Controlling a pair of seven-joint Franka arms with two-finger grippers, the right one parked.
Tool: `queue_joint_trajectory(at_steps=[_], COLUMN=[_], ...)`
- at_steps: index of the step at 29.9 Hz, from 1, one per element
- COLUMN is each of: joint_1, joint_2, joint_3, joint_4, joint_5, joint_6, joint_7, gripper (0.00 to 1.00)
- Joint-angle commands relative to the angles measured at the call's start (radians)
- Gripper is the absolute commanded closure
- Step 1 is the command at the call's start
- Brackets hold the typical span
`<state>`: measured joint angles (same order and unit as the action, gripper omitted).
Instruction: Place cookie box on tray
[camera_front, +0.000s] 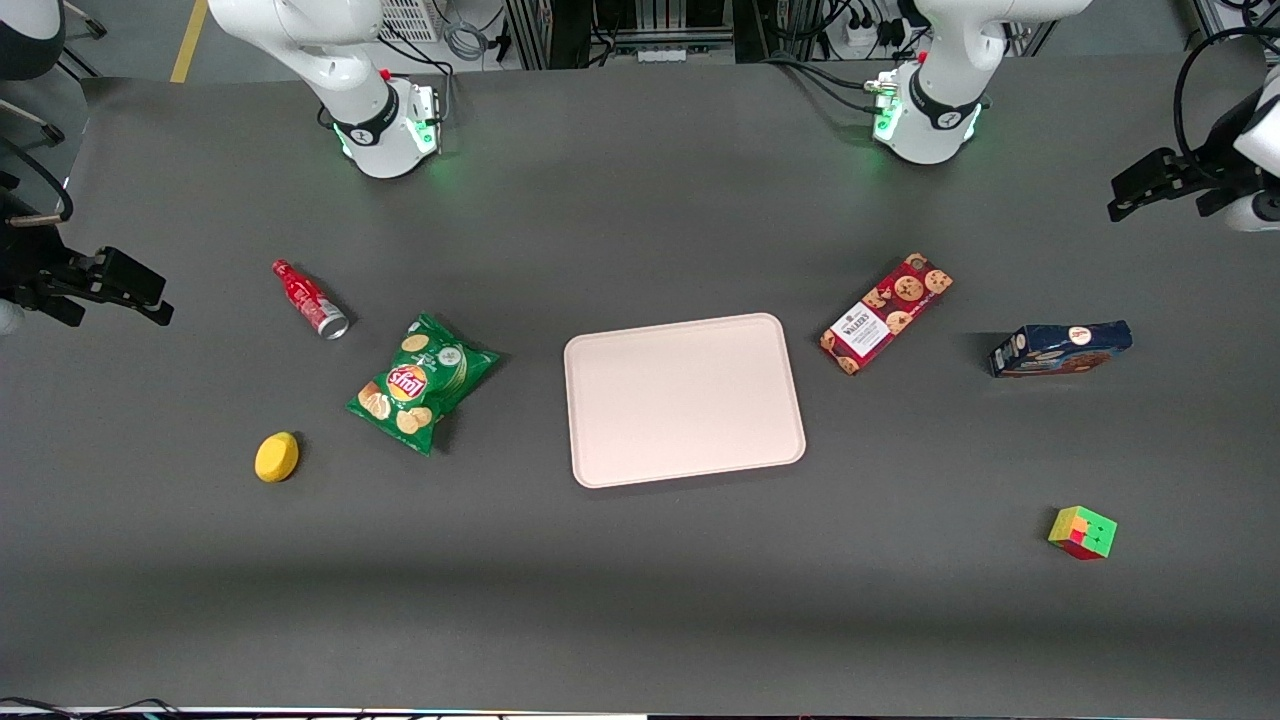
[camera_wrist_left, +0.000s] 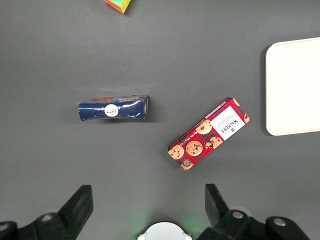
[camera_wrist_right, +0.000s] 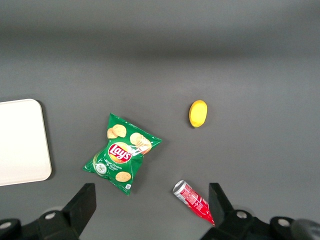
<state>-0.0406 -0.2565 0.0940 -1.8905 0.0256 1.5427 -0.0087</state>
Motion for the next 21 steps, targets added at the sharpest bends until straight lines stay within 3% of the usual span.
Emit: queue_joint_trajectory(at_steps=[1,12,21], joint_1=[0.022,0.024,0.024], joint_2=[0.006,0.005,0.037], joint_3=[0.003,0.027,0.139], joint_4=[0.065,0.154,0.075], joint_5=[0.005,0.048,0.053], joint_6=[-0.098,-0.204,-0.064], joint_7=[-0.068,-0.597,-0.869], gripper=[0.00,0.00,0.00])
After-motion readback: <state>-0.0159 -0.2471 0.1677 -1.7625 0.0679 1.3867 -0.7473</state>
